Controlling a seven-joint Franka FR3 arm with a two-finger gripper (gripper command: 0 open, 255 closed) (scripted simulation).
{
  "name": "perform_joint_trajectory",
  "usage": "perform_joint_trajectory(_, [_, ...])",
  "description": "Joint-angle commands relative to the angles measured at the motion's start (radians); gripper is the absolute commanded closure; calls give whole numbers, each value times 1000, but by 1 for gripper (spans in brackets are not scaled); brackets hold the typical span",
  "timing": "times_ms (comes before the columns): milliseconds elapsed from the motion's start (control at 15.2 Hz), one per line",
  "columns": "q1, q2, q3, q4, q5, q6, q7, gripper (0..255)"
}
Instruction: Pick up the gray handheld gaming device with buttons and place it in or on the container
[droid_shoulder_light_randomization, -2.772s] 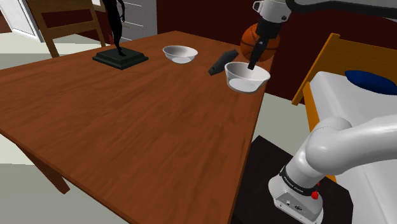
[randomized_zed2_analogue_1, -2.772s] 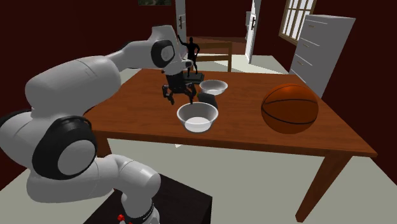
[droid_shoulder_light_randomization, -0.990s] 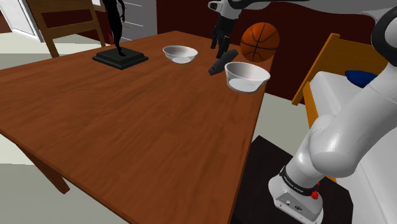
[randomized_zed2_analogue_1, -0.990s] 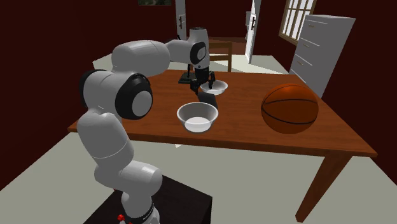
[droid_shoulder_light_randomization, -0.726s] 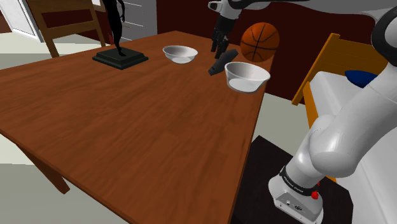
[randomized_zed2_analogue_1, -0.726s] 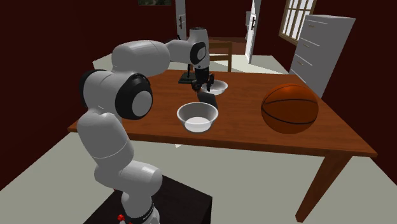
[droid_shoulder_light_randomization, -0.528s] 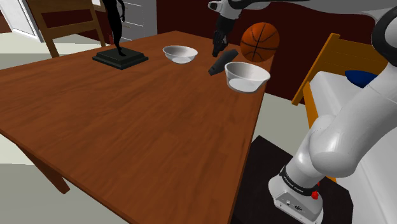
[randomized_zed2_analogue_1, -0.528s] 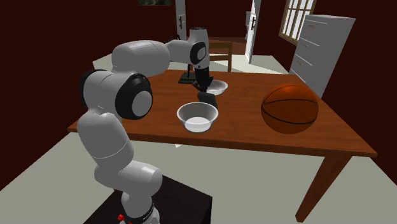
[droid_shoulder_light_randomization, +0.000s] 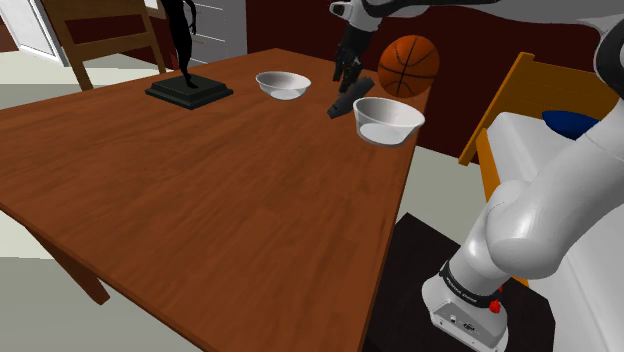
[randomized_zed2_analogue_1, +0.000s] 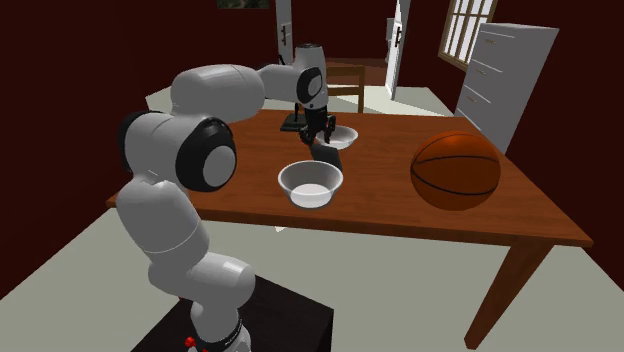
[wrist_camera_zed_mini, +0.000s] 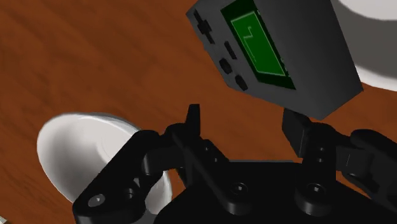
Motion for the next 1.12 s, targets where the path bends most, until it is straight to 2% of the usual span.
perform_joint_trajectory(0, [-4,-145,15,-162,-44,137,17,0])
perform_joint_trajectory(198, [-35,-406,43,-457,-121,388,42,0])
perform_joint_trajectory(726, [-32,-334,26,-490,-121,496,39,0])
perform_joint_trajectory(1056, [-33,-334,26,-490,-121,496,39,0])
